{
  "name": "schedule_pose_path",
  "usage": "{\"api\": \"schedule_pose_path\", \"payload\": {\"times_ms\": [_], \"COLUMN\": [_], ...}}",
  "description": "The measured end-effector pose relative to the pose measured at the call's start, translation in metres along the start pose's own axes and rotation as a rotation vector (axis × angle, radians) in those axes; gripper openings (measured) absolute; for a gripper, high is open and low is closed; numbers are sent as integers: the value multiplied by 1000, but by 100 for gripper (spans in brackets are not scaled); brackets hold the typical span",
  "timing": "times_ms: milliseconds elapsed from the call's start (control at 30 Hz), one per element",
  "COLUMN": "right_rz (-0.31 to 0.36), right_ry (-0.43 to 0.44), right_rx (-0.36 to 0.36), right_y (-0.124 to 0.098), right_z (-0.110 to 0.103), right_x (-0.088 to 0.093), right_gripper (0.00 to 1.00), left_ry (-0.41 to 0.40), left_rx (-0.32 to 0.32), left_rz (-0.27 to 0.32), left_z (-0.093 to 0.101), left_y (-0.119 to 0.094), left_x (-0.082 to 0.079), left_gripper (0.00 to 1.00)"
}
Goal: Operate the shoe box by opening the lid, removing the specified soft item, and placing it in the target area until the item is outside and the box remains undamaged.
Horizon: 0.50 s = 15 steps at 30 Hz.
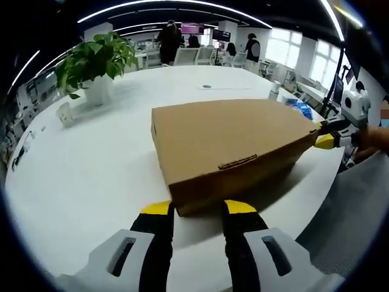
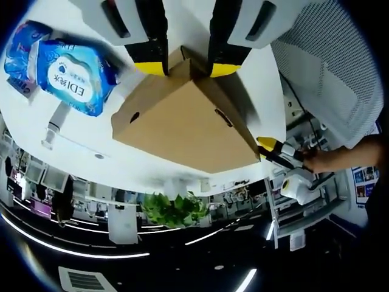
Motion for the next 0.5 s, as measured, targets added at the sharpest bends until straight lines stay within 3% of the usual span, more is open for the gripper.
{"api": "schedule_pose_path", "payload": {"times_ms": [500], "right_rz": [6], "right_ry": [-7], "right_rx": [15], "right_y": [-9], "right_z": [3], "right_x": [-2], "right_gripper": [24], "left_ry": [4], "left_rx": [-18], "left_rz": [9], "left_z": [-7], "left_y": [-11], "left_x": [-2], "left_gripper": [29]}}
Point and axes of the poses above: the point that each gripper's makers call its tool centre point, and the gripper's own axes: y roughly forward along the fingers, z roughly to its right, x roughly out of its underside, the point moved 9 cm from there along -y, roughly backward along the fingers, and after that the axes turned 9 degrees about y, right-handed, at the moved point
